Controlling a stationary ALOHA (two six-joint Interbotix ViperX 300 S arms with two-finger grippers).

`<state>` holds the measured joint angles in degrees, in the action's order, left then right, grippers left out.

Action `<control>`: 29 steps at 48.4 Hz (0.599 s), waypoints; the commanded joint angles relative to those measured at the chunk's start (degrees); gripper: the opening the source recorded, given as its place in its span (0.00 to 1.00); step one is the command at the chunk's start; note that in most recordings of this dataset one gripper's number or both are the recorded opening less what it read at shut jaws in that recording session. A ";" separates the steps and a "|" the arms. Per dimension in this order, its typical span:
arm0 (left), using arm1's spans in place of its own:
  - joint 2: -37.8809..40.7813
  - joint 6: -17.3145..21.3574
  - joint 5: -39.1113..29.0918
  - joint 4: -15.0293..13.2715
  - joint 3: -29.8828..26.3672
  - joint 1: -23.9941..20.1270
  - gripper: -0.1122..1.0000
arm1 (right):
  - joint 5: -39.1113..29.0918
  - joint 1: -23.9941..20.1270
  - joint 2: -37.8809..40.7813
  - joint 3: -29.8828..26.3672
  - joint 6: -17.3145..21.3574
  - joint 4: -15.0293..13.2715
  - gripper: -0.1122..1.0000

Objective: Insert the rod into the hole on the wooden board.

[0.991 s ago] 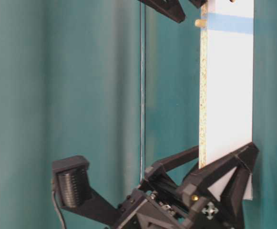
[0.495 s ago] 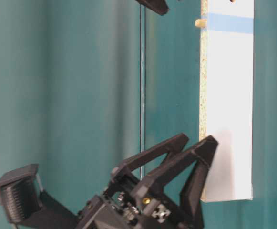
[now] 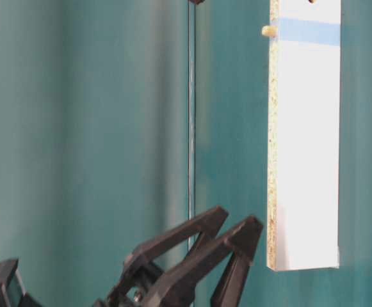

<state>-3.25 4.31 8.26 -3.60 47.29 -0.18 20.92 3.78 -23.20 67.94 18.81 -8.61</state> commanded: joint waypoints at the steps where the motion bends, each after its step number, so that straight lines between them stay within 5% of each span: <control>1: -2.64 0.09 0.18 0.00 0.35 -0.18 0.96 | 0.18 -0.09 -0.79 0.09 0.09 0.00 0.79; 29: -5.54 0.09 0.18 0.09 5.54 -0.18 0.96 | 0.18 -0.09 -0.97 1.14 0.09 0.09 0.80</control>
<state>-7.65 4.31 8.17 -3.60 52.91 -0.26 20.83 3.78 -23.64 69.35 18.81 -8.61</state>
